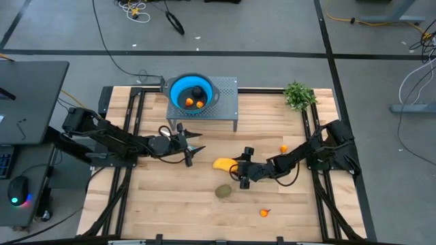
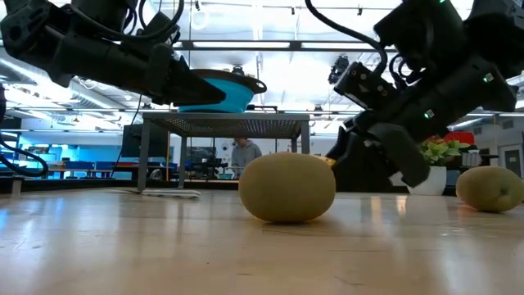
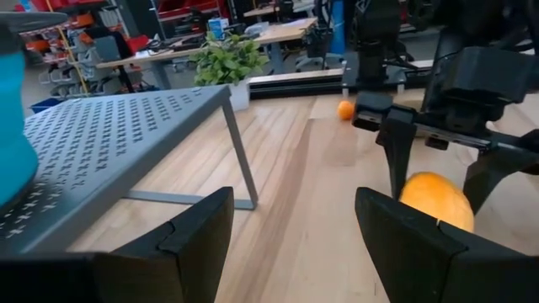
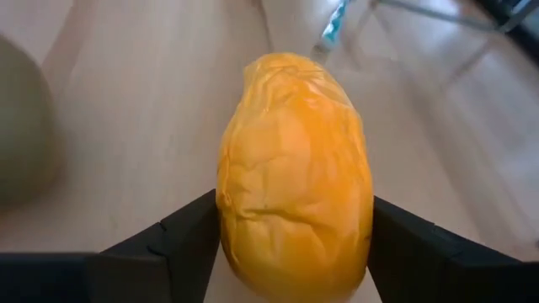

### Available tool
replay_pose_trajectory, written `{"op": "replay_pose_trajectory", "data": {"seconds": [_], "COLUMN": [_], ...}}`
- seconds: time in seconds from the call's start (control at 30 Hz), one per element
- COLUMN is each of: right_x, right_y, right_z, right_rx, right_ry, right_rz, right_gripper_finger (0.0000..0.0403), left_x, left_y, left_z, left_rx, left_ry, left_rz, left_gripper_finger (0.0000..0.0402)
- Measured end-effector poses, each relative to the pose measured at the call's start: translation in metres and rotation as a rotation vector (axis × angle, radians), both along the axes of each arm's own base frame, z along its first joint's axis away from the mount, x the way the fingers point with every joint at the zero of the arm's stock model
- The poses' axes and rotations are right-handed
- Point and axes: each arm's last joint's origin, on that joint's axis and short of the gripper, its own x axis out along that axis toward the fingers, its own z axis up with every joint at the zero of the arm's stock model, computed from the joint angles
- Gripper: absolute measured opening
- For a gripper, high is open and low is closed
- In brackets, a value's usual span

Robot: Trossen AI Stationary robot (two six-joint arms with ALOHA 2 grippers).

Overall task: Pick & Place Fruit
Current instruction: Put the mango into the blue strainer bowl

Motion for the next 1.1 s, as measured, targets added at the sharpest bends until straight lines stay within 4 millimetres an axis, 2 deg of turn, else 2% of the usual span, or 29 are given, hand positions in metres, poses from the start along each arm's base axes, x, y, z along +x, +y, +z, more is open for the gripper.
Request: {"op": "replay_pose_trajectory", "data": {"seconds": [0.17, 0.37, 0.53, 0.7, 0.83, 1.0, 1.1], "right_x": [0.005, 0.015, 0.028, 0.049, 0.061, 0.064, 0.065], "right_y": [0.001, -0.009, -0.018, -0.022, -0.024, -0.027, -0.029], "right_z": [0.008, 0.027, 0.04, 0.061, 0.07, 0.071, 0.073], "right_rx": [-0.085, -0.181, -0.202, -0.262, -0.303, -0.306, -0.316], "right_ry": [-0.08, -0.249, -0.306, -0.321, -0.256, -0.236, -0.25], "right_rz": [0.023, -0.066, -0.103, -0.161, -0.171, -0.179, -0.179], "right_gripper_finger": [0.0263, 0.0263, 0.0263, 0.0263, 0.0263, 0.0263, 0.0263], "left_x": [0.0, 0.0, 0.001, -0.01, -0.024, -0.04, -0.045], "left_y": [0.0, 0.0, -0.003, -0.005, -0.009, -0.007, -0.005], "left_z": [0.0, 0.002, 0.008, 0.03, 0.048, 0.058, 0.063], "left_rx": [0.002, 0.005, 0.036, 0.068, 0.046, 0.048, 0.112], "left_ry": [0.001, -0.016, -0.055, -0.137, -0.16, -0.128, -0.122], "left_rz": [0.0, 0.007, -0.073, -0.019, -0.082, -0.146, -0.146], "left_gripper_finger": [0.0257, 0.0257, 0.0257, 0.0257, 0.0257, 0.0257, 0.0263]}}
